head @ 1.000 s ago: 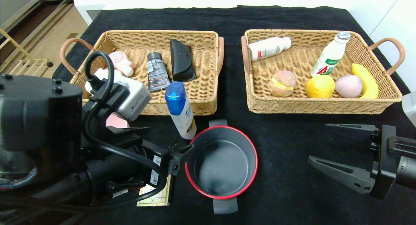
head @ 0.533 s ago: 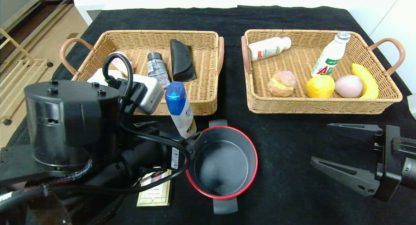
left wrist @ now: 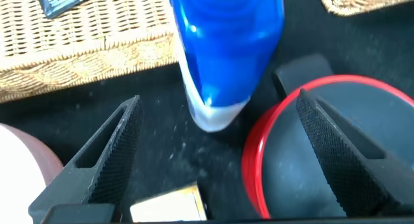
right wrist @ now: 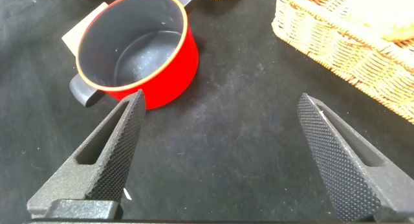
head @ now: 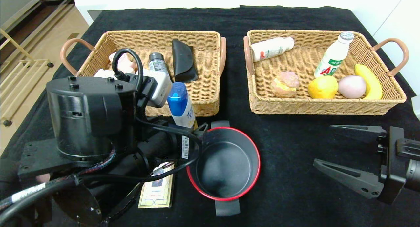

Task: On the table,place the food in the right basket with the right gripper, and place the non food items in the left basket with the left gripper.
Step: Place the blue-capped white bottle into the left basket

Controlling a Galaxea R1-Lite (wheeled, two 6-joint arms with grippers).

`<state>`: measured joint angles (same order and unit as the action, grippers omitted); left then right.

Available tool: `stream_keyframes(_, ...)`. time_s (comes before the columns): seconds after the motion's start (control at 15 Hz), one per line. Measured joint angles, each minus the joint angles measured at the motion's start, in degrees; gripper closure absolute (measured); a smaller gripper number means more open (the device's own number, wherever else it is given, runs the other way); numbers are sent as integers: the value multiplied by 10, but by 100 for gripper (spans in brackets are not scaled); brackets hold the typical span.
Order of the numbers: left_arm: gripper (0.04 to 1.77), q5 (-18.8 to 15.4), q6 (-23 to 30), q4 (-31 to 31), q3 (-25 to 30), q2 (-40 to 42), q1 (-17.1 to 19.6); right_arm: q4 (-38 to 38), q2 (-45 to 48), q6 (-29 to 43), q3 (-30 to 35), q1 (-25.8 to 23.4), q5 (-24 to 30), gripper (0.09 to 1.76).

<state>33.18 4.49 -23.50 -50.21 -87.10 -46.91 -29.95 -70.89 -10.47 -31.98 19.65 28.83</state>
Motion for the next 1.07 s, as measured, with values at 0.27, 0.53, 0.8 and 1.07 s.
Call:
stream_keyframes(0.27,9,15,-1,-39,3,-18,2,-1,1,0,0,0,0,14)
stream_keyframes(0.53,9,25,-1,-63,-1,-34,10,-1,1,0,1,3,0,14)
stream_keyframes(0.8,9,26,-9,-103,-3,-52,19,-1,2,0,1,7,0,14)
stream_keyframes(1.07,15,28,-9,-112,-5,-64,26,-1,2,0,2,9,0,14)
